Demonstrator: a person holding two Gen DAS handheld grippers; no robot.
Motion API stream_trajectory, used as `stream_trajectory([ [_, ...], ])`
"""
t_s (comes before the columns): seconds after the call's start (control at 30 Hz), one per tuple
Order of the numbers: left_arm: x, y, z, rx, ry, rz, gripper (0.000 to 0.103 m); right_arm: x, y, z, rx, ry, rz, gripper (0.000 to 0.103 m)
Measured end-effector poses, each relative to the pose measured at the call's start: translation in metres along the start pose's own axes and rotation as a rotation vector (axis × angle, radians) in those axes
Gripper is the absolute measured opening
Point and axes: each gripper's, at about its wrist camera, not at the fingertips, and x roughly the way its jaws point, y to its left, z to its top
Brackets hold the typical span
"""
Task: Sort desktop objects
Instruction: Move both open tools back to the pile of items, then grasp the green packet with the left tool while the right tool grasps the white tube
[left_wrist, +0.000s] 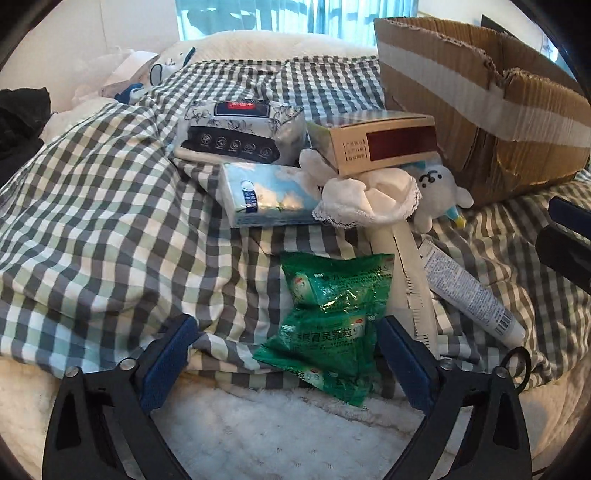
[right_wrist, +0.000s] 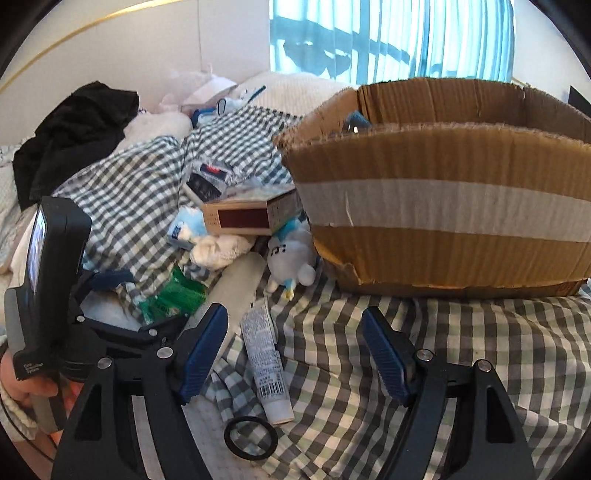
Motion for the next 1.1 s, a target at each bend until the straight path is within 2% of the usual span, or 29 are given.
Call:
stream_trajectory([
  [0.07,0.002,-0.003,0.0,0.019,0.004,-0.006,0.086,0.006,0.0,-0.002,-0.002,0.035,0.013,0.058],
  [0.1,0.003,-0.006,0.0,0.042,0.008,0.01,0.085,0.01,0.001,-0.003,-0.004,0.057,0.024,0.054],
  [0.13,0.003,-0.01,0.0,0.067,0.009,0.025,0.077,0.013,0.003,-0.005,-0.009,0.076,0.033,0.049],
  [0.17,0.003,-0.013,0.001,0.091,0.008,0.025,0.068,0.016,0.006,-0.006,-0.018,0.093,0.041,0.048],
  [0.27,0.0,-0.018,0.0,0.111,0.009,-0.008,0.056,0.023,0.016,-0.011,-0.058,0.127,0.044,0.044],
  [0.4,-0.003,-0.021,0.001,0.136,-0.015,0.001,0.056,0.034,0.024,-0.016,-0.086,0.169,0.047,0.04],
  [0.5,0.003,-0.019,0.005,0.135,-0.012,-0.021,0.056,0.039,0.027,-0.019,-0.094,0.18,0.062,0.033],
  [0.77,0.011,-0.016,0.012,0.122,0.001,-0.035,0.038,0.052,0.025,-0.02,-0.088,0.212,0.056,0.033],
  [0.97,0.009,-0.013,0.014,0.103,0.0,-0.054,0.036,0.054,0.026,-0.021,-0.086,0.218,0.049,0.025],
  [1.1,0.007,-0.01,0.015,0.078,0.009,-0.094,0.036,0.052,0.022,-0.019,-0.068,0.21,0.058,0.021],
])
